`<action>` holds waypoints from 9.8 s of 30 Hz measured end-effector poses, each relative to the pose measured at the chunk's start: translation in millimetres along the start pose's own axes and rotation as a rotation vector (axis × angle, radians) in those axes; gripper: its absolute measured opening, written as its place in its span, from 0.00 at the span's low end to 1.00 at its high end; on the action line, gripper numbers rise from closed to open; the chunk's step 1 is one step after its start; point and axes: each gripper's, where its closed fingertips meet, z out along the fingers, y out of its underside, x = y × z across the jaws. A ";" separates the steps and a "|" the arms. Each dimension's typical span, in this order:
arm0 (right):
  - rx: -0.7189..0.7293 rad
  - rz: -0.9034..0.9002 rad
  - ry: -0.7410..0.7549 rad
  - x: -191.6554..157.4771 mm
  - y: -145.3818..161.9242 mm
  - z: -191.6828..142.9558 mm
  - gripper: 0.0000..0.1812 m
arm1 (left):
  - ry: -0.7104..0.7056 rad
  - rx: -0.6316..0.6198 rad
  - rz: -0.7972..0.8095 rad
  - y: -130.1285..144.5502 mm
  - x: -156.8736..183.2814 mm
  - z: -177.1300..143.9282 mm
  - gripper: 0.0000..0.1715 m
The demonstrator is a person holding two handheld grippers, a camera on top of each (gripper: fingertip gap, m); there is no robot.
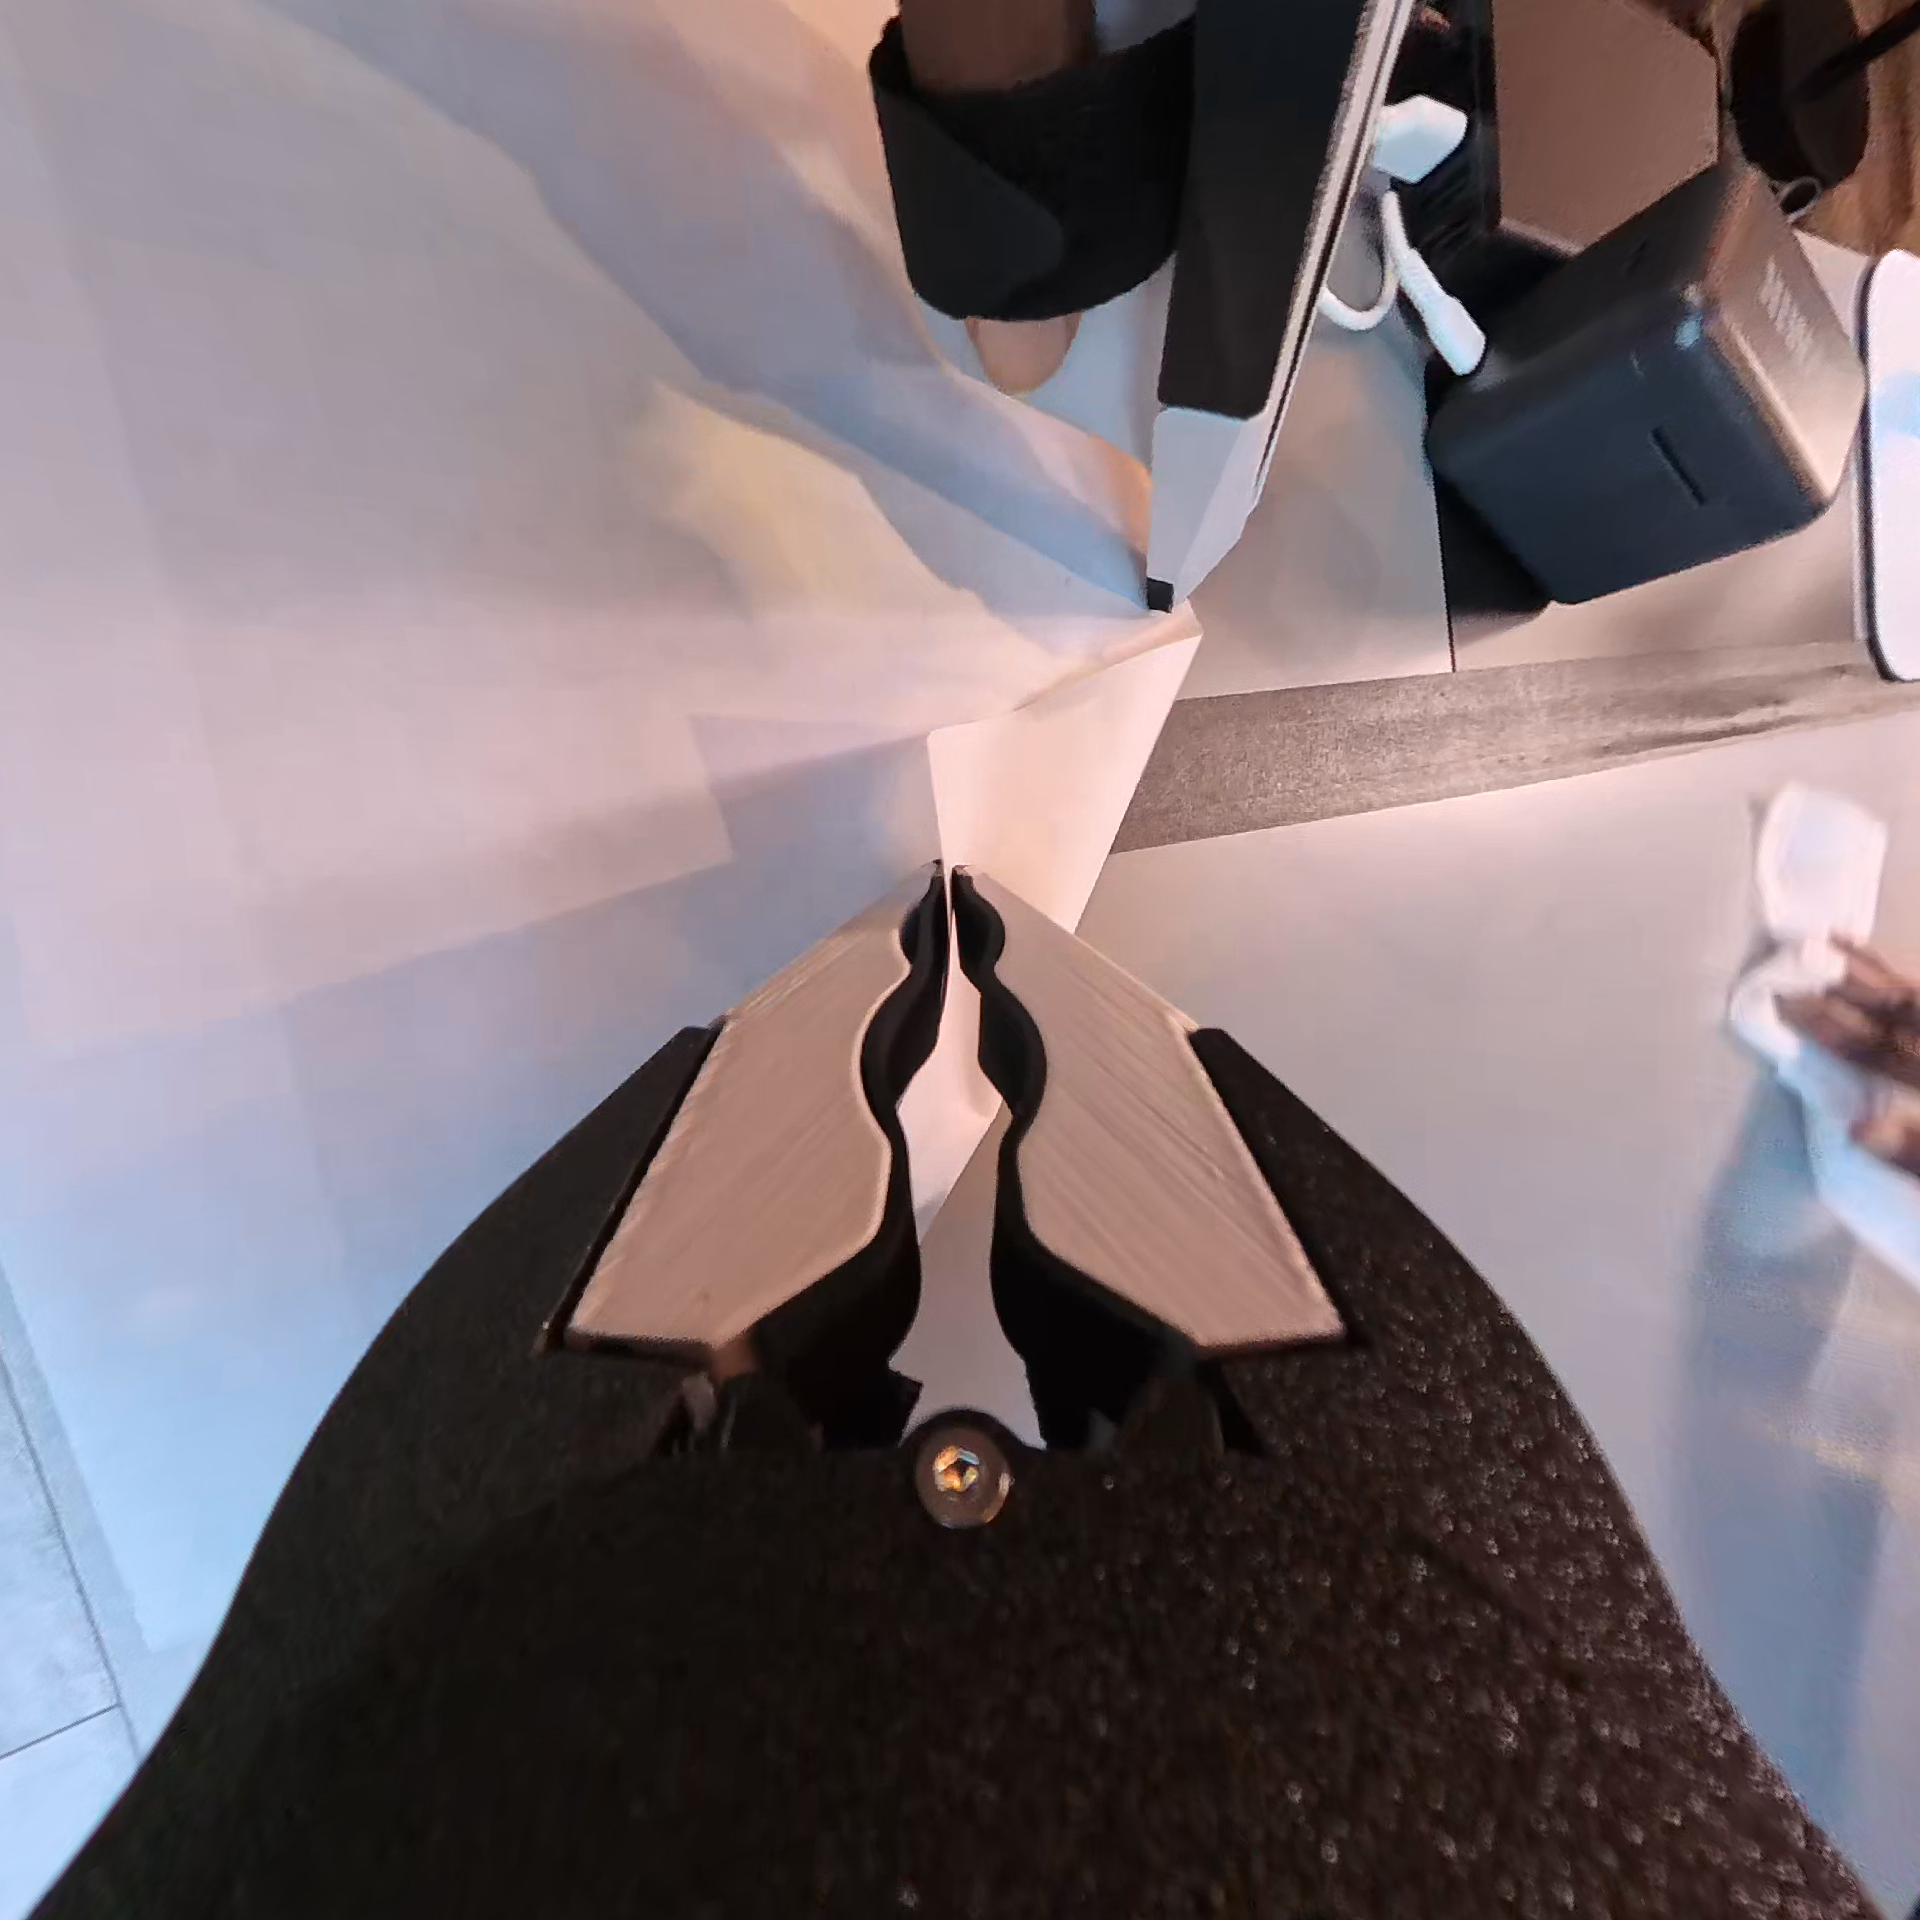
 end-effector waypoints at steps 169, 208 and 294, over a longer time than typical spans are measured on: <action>0.043 1.166 -0.254 56.7 -29.7 -19.1 0.00 | 0.144 -0.101 0.197 35.5 54.4 -11.6 0.00; -0.074 0.814 -0.123 53.7 -19.1 51.4 0.00 | 0.269 -0.098 0.015 -18.4 6.1 11.6 0.00; -0.150 0.762 -0.113 6.1 11.9 5.8 0.04 | 0.219 -0.076 0.254 -15.9 4.5 13.0 0.00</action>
